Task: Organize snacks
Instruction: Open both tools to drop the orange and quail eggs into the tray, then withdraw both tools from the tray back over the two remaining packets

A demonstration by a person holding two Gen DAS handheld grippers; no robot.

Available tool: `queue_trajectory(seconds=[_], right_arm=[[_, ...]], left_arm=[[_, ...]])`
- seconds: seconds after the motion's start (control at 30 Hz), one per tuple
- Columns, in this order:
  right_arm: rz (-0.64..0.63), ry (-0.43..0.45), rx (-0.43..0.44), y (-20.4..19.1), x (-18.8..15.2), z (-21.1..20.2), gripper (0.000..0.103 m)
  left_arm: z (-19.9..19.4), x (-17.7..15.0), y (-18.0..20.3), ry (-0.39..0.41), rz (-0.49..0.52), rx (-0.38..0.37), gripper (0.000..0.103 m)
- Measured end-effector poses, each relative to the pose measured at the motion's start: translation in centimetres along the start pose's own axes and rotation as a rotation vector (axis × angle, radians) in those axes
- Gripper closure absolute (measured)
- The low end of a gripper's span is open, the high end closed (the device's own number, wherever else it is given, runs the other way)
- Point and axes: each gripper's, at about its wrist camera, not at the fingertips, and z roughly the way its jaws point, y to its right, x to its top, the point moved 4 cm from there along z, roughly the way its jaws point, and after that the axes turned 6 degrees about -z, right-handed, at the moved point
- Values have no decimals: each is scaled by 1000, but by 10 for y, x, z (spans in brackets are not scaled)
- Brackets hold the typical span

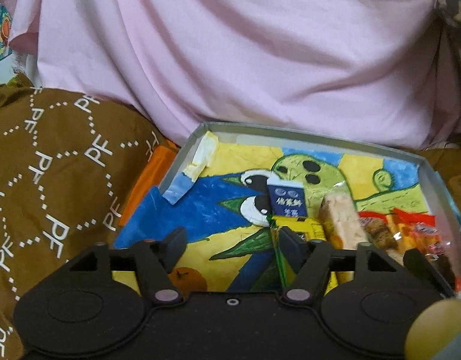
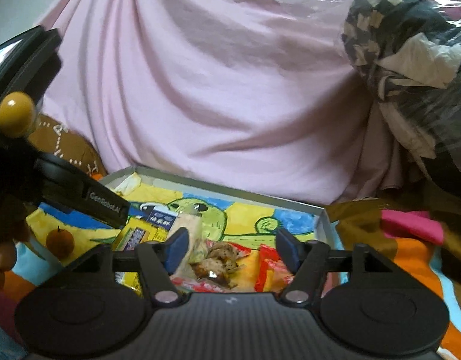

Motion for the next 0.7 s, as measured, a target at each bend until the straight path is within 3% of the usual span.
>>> queue_trajectory(seconds=[0.07, 0.27, 0.7], right_arm=[[23, 2, -5, 4, 5, -8, 18], [57, 26, -25, 11, 22, -36, 1], [124, 56, 16, 12, 45, -123, 0]], left_arm=[[-12, 3, 0, 19, 1, -8, 18], [-55, 7, -4, 77, 23, -6, 3], [-147, -13, -45, 104, 8, 5, 1]])
